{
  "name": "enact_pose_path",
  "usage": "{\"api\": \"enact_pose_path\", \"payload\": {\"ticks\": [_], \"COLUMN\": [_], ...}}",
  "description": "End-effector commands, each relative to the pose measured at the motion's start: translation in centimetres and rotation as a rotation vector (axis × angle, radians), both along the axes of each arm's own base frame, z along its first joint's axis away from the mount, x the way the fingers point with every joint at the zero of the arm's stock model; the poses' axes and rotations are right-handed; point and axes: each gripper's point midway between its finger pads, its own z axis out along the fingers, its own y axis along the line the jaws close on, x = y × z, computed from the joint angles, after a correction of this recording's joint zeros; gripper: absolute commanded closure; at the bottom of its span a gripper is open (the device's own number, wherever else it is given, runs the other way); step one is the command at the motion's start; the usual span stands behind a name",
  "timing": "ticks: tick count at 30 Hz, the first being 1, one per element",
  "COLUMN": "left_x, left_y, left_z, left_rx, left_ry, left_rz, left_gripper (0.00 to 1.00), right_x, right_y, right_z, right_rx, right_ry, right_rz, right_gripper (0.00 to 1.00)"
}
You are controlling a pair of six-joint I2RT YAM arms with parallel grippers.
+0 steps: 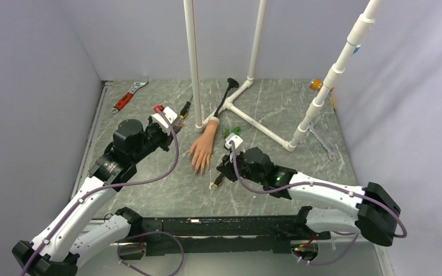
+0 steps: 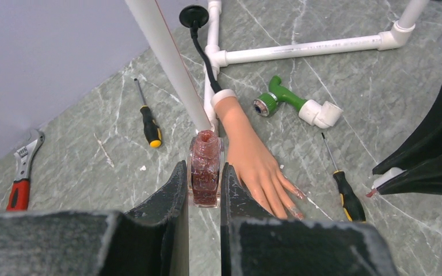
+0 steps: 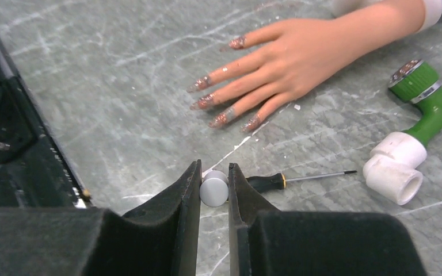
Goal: Paint the nails
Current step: Paint the nail polish on the nail.
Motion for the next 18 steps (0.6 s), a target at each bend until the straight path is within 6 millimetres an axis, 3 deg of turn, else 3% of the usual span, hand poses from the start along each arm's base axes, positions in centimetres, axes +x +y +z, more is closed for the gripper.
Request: {"api": "enact_pose_path", "payload": {"ticks": [1,12,18], "left_x": [0.4,0.2,0.1], "left_y": [0.7,0.7,0.7], "left_z": [1.8,2.0,2.3], "left_rx": [-0.022,-0.028,-0.034], "left_ry": [-0.065,-0.064,-0.064], "left_rz": [0.044,0.041,0.04], "left_gripper": [1.0,1.0,1.0], "right_x": [1.6,4.0,5.9], "right_y": [1.6,3.6,3.6], "right_z": [1.1,-2.1,-2.9], "right_rx": [0.078,0.071,0.083], "right_ry": [-0.119,-0.132,-0.123], "right_rz": [0.007,-0.026,-0.097], "right_gripper": [1.0,1.0,1.0]}}
